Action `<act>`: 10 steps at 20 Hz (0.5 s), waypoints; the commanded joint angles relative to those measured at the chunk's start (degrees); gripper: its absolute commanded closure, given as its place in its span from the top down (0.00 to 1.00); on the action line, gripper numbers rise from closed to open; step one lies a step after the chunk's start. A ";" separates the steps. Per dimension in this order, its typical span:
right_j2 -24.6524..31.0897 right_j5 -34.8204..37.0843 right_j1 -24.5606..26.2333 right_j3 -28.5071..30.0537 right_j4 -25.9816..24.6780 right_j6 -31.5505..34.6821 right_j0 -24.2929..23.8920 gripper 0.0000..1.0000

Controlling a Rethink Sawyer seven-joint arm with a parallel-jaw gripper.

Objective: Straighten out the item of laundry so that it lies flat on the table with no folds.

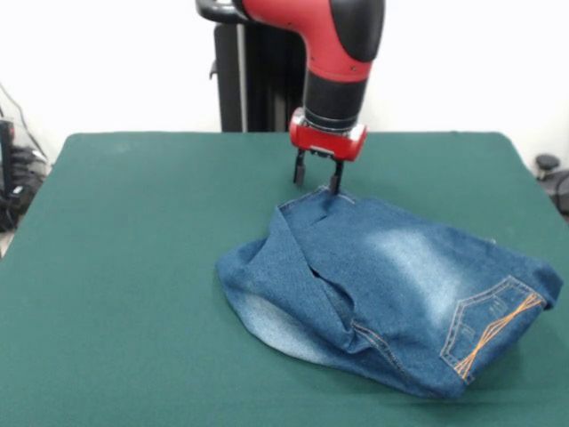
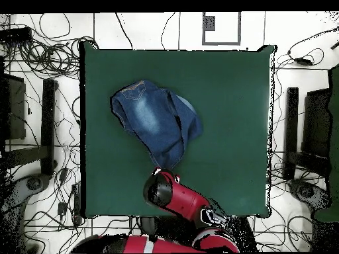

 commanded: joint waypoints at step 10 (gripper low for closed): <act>4.80 -4.32 4.89 -2.49 3.41 15.37 0.30 0.00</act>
